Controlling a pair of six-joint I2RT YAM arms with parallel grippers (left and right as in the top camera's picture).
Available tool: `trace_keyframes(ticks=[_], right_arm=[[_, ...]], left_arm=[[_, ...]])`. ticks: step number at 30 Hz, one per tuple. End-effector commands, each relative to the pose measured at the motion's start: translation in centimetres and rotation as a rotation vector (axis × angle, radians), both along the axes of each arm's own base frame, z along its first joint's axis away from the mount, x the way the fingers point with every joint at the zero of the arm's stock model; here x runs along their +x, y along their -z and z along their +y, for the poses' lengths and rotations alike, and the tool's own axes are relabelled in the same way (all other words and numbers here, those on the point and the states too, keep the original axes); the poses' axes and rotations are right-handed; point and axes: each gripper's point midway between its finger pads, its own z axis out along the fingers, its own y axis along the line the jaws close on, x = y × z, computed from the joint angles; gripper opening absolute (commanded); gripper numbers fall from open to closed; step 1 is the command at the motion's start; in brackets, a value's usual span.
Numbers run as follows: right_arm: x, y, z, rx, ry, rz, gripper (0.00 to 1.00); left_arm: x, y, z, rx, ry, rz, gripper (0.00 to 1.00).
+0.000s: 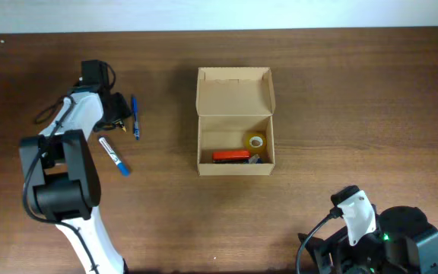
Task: Pack container
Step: 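Lower the left gripper and grasp the correction tape dispenser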
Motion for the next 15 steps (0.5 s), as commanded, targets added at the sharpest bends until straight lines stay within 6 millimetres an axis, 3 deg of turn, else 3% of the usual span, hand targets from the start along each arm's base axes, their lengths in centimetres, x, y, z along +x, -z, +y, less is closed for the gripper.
trace_keyframes(ticks=[1,15], right_arm=[[-0.03,-0.12,0.14,0.006,-0.01,-0.006,0.99],[-0.03,-0.12,0.14,0.006,-0.01,-0.006,0.99]], left_arm=[[-0.08,0.3,0.46,-0.014,-0.02,-0.003,0.66],[0.71,0.86,0.11,-0.036,-0.01,-0.027,0.64]])
